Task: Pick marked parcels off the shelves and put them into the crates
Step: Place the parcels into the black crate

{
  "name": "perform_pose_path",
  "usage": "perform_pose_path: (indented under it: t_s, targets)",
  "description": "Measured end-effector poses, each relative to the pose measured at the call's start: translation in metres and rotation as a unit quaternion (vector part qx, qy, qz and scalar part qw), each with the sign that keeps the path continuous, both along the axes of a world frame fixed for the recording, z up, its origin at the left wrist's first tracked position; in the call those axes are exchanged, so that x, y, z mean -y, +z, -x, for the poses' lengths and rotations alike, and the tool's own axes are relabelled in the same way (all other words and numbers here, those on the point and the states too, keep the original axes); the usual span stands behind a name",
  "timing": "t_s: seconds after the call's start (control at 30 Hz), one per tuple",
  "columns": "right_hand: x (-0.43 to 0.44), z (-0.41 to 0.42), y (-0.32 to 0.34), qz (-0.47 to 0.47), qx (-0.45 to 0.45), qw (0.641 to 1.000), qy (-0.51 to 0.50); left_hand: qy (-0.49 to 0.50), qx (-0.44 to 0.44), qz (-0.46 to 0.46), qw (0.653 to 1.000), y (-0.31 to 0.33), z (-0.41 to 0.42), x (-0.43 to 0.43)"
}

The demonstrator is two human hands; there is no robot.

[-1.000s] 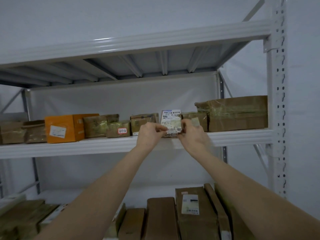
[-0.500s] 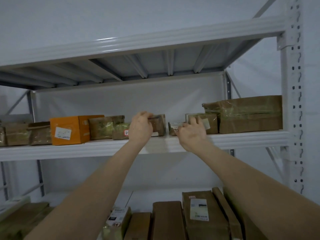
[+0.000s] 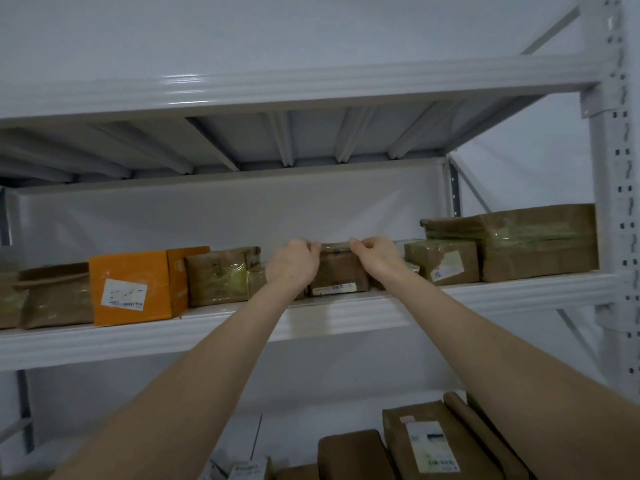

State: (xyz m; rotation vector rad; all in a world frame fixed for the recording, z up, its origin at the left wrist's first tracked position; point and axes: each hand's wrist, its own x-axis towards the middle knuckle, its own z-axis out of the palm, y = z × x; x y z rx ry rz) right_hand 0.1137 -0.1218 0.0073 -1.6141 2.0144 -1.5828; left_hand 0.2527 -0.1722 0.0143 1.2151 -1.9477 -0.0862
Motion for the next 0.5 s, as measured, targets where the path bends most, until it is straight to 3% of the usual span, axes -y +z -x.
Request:
perform_pose_path:
  t_s: [0.13,0.3,0.4,0.5]
  targets:
    - [-0.015,0.0,0.003,0.027,0.062,0.997,-0.03,-0.017,-0.091,0.025,0.995,0.0,-0.007,-0.018]
    - [-0.042,-0.003,-0.003,0.065,0.118,0.99,-0.043,-0.066,-0.211,-0.015,0.975,-0.005,-0.012,-0.047]
    - [-0.064,-0.004,-0.01,0.068,0.182,0.981,0.003,-0.089,-0.266,-0.076,0.957,-0.014,-0.015,-0.065]
    - [-0.086,-0.006,-0.019,0.046,0.194,0.979,0.041,-0.143,-0.34,-0.166,0.915,-0.027,-0.018,-0.086]
